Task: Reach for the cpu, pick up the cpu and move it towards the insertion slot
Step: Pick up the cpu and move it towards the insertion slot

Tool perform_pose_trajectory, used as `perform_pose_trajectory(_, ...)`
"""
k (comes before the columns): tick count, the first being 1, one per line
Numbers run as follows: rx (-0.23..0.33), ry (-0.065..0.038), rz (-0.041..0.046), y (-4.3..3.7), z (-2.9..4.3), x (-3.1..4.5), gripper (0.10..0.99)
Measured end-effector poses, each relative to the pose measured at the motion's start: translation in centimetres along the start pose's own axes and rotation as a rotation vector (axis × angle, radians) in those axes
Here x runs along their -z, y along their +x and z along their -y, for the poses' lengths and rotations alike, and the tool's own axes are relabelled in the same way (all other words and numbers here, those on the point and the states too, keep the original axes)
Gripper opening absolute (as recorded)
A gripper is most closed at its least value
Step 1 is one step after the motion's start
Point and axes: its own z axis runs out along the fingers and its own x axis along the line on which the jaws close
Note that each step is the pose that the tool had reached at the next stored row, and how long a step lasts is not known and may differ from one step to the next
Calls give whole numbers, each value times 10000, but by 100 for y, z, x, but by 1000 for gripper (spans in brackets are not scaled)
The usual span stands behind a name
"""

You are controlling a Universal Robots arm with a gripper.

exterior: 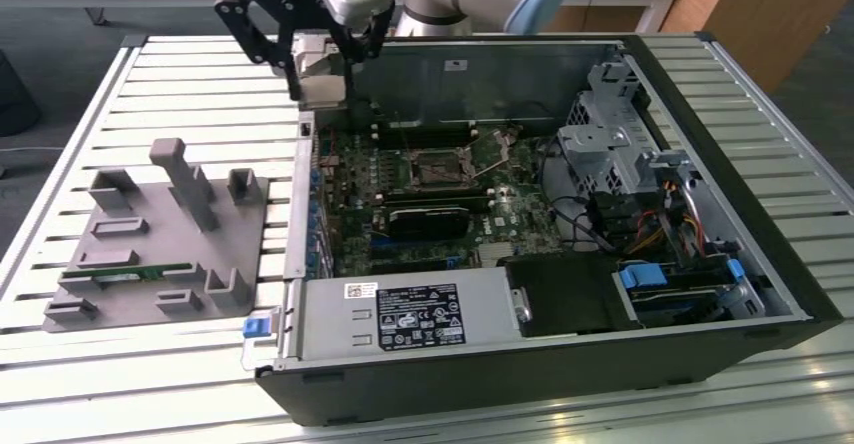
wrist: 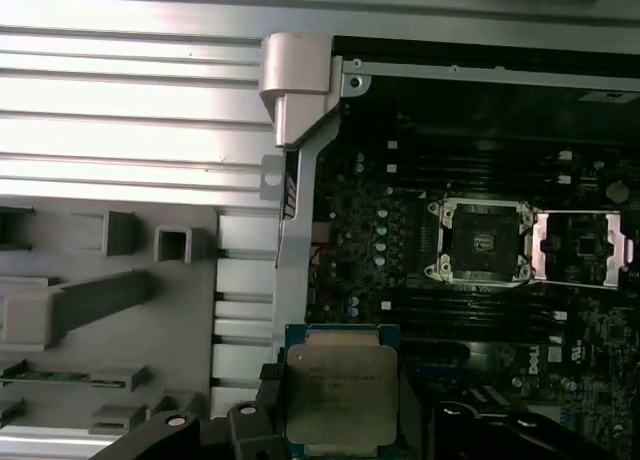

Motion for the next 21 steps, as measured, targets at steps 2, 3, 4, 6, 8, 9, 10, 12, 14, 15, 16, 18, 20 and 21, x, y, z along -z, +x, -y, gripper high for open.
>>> perform_pose_trajectory(2, 1, 0, 0, -91, 0, -8, 537)
perform_pose_trajectory(3, 1, -1, 1, -135, 0, -12, 537)
perform_pose_trajectory(4, 0, 0, 1, -180, 0, -15, 537)
perform_pose_trajectory(6, 0, 0, 0, -270, 0, -20, 537)
perform_pose_trajectory(8, 0, 0, 0, -364, 1, -25, 537)
perform_pose_trajectory(9, 0, 1, -1, -409, 0, -27, 537)
perform_pose_trajectory(10, 0, 0, 0, -454, -1, -32, 537)
perform_pose_trajectory(12, 0, 0, 0, -545, -3, -40, 537)
perform_pose_trajectory(14, 0, 0, 1, -633, -4, -47, 537)
perform_pose_trajectory(15, -1, 0, 0, -679, -4, -50, 537)
perform_pose_trajectory(16, 0, 1, 0, -723, -5, -53, 537)
perform_pose_trajectory(18, -1, 0, 0, -807, -9, -61, 537)
perform_pose_trajectory(20, 0, -1, 0, -872, -24, -68, 537)
perform_pose_trajectory(21, 0, 0, 1, -898, -36, -70, 537)
